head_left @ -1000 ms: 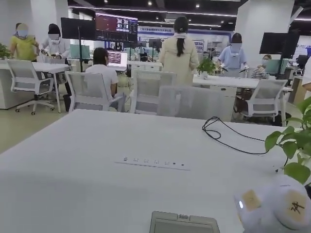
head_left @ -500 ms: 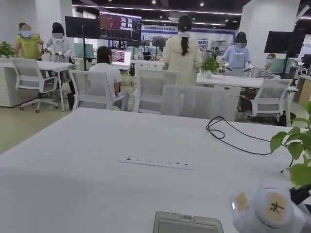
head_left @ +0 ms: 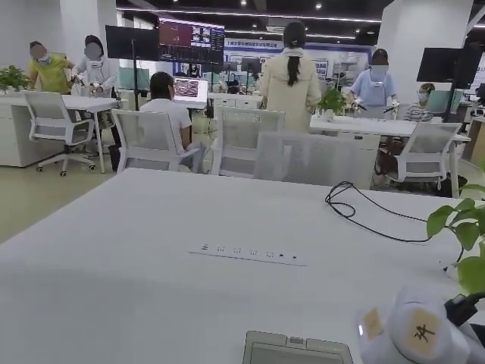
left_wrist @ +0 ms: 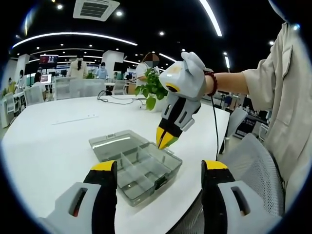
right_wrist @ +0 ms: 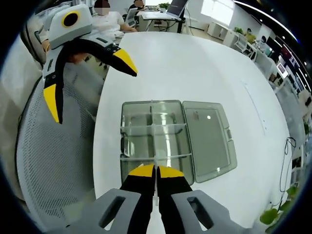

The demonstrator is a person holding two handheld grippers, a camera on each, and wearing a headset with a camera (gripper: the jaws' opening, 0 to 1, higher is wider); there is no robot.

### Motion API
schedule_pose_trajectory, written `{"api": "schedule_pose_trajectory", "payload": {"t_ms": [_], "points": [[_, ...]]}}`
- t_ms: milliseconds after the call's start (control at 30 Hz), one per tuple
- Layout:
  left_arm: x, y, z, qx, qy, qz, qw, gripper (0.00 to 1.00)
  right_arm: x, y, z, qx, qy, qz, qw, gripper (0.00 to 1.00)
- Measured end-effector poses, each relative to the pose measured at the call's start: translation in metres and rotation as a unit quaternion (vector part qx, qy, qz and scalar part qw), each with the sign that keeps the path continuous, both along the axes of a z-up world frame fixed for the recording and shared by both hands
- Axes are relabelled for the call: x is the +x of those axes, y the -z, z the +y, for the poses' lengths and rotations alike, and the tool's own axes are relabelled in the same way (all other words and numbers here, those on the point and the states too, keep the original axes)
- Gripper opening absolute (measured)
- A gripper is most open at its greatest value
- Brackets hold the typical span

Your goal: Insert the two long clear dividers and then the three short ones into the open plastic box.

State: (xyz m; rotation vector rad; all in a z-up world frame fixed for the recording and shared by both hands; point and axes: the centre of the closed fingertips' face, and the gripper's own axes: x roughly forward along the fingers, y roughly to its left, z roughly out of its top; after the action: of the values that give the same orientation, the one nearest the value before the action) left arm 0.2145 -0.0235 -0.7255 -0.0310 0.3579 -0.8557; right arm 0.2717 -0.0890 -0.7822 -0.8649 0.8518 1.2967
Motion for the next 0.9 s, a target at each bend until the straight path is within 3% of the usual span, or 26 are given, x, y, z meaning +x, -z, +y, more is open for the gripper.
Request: {"api": "schedule_pose_trajectory", "payload": {"t_ms": [333, 633, 900], "points": [[-0.001, 0.001, -0.002, -0.001, 0.002, 0.000, 1.0000, 0.69, 0.002, 0.005, 0.003, -0.013, -0.016, 0.009, 0.9997, 0.02], [-0.002, 0.001, -0.002, 0.004, 0.004, 0.002, 1.0000, 0.69, 0.003, 0.007, 0.014, -0.047, -0.055, 0.026, 0.9971, 0.02], [-0.001, 0.000, -0.002, 0.007, 0.004, 0.000, 1.0000, 0.69, 0.005, 0.007, 0.012, -0.039, -0.032, 0.061, 0.9969, 0.02]]}}
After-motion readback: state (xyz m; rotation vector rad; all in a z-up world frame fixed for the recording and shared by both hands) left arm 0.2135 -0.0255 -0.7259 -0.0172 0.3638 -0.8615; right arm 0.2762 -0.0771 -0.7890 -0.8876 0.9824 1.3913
